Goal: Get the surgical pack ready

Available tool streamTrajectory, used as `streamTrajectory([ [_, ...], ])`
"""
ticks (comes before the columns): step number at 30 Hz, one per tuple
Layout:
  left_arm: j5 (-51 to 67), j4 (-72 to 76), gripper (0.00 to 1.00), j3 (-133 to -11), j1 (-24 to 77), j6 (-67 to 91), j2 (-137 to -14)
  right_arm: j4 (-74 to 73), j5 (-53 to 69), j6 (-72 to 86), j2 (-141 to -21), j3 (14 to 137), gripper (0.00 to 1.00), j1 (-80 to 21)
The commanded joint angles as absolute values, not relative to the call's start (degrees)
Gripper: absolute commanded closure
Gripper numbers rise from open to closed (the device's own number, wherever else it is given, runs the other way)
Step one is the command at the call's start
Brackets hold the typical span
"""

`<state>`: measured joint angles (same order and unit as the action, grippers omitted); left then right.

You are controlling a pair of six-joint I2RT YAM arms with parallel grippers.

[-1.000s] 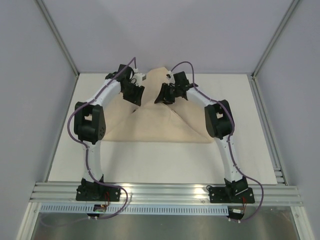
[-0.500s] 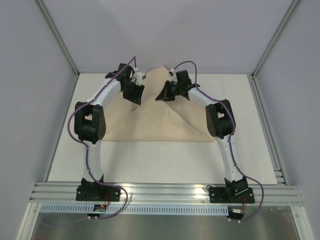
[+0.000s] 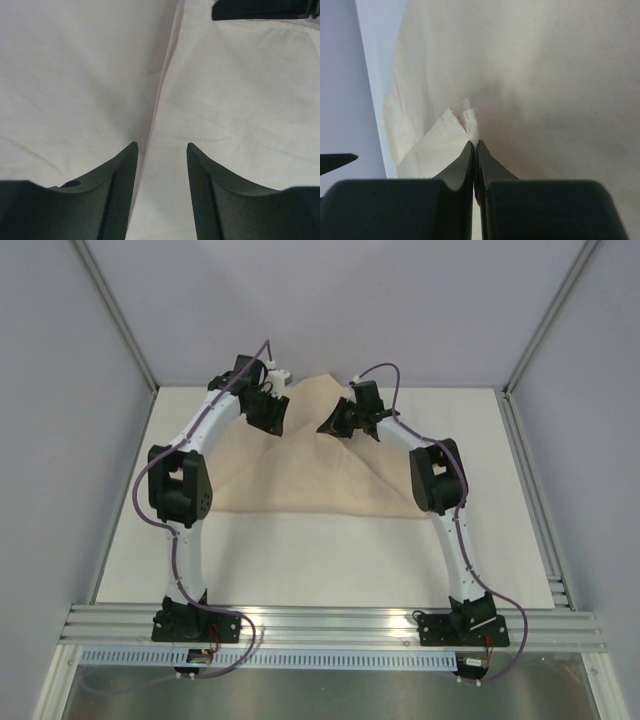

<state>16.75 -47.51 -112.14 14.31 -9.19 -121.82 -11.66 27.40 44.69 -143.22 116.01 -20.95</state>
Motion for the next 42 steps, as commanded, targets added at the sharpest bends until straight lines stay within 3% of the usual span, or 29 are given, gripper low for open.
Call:
streamTrajectory([
  [1,16.5,-46.9,0.48,-115.0,16.1,-9.6,-124.9,-9.7,23.6,46.5,-148.6,120.1,1.00,-20.5],
  [11,11.4,-45.6,0.48,-127.2,19.9,-9.3,-134.3,-11.9,21.1,45.4,-148.5,119.1,1.00,-20.6],
  [17,10.7,-50.2,0.56,-128.6,19.9,-9.1,-140.5,-12.6,23.7,45.3,-147.4,117.8,0.97,-20.6],
  [20,12.6,-50.0,0.61,-123.9,20.0,-9.8,-139.7,-13.6,22.2,44.7,-144.6,116.4,0.90,-20.5],
  [23,12.4,-50.2,0.62,-122.8,20.0,-9.8,-139.5,-15.1,19.7,43.4,-140.2,115.6,0.71,-20.3],
  [26,11.1,-50.3,0.62,-123.1,20.0,-9.4,-139.6,-17.8,16.5,41.5,-135.1,113.7,0.42,-19.7],
  [31,10.1,-50.9,0.62,-122.4,20.0,-8.4,-139.4,-24.2,8.5,35.2,-121.6,107.0,0.35,-19.2],
  [34,10.7,-50.6,0.62,-121.6,20.0,-7.6,-139.3,-25.7,7.6,33.1,-114.7,95.7,0.47,-19.6],
  [35,10.8,-50.5,0.62,-121.6,20.0,-7.3,-139.2,-24.9,7.7,33.0,-109.7,92.0,0.61,-19.9],
  [37,11.0,-50.0,0.62,-121.4,20.0,-7.0,-139.0,-22.9,7.5,33.1,-105.4,81.1,0.75,-21.6],
  [38,11.0,-49.9,0.62,-121.3,20.0,-7.0,-139.0,-22.9,7.1,33.2,-102.4,78.1,0.89,-22.2],
  [40,10.8,-49.9,0.62,-121.3,20.0,-6.9,-138.8,-20.9,6.8,34.6,-100.0,73.3,0.99,-23.2],
  [42,10.5,-49.9,0.62,-121.2,20.0,-6.9,-138.7,-16.7,9.0,37.2,-99.1,65.9,0.99,-23.5],
])
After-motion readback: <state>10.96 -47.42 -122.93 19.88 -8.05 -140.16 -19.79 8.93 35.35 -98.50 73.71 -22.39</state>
